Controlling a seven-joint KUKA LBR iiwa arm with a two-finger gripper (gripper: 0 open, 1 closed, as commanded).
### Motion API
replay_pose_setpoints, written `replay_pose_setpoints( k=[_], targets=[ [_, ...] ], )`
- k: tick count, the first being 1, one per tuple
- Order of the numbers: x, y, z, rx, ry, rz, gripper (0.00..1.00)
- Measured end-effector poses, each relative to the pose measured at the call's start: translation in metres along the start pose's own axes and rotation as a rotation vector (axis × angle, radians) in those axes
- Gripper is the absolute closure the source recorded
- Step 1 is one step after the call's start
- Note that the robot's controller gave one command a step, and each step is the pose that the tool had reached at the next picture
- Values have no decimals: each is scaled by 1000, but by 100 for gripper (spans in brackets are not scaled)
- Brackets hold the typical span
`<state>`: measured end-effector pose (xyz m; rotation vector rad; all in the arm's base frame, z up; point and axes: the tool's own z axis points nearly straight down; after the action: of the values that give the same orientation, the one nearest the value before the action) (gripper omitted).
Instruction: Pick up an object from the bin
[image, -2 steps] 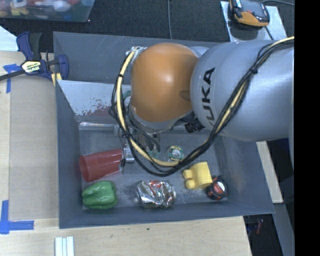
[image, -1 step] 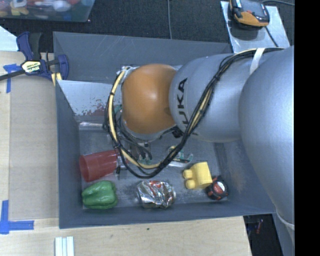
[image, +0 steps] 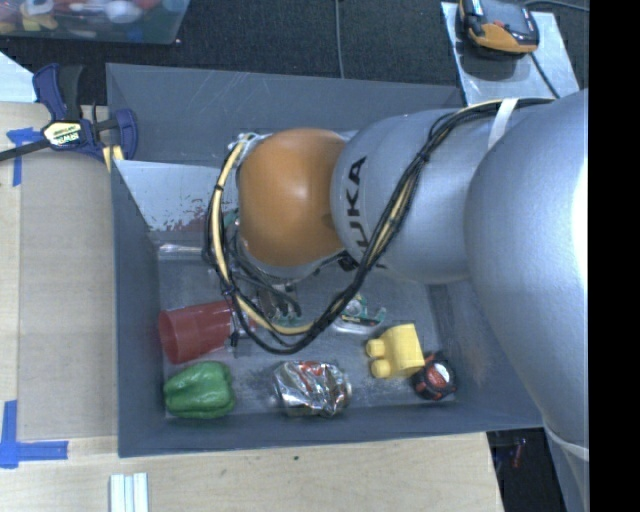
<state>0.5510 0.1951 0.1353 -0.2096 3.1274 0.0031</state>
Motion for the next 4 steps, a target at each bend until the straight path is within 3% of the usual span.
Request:
replay_pose_setpoints(
  k=[1,2,3,4],
  targets=[
    [-5,5,-2,0,-2,-27,0],
    [-22,3,68,-1,-5,-65,0],
    [-27,21,65,1,-10,-41,100],
    [-27,21,65,1,-10,-41,100]
  ],
)
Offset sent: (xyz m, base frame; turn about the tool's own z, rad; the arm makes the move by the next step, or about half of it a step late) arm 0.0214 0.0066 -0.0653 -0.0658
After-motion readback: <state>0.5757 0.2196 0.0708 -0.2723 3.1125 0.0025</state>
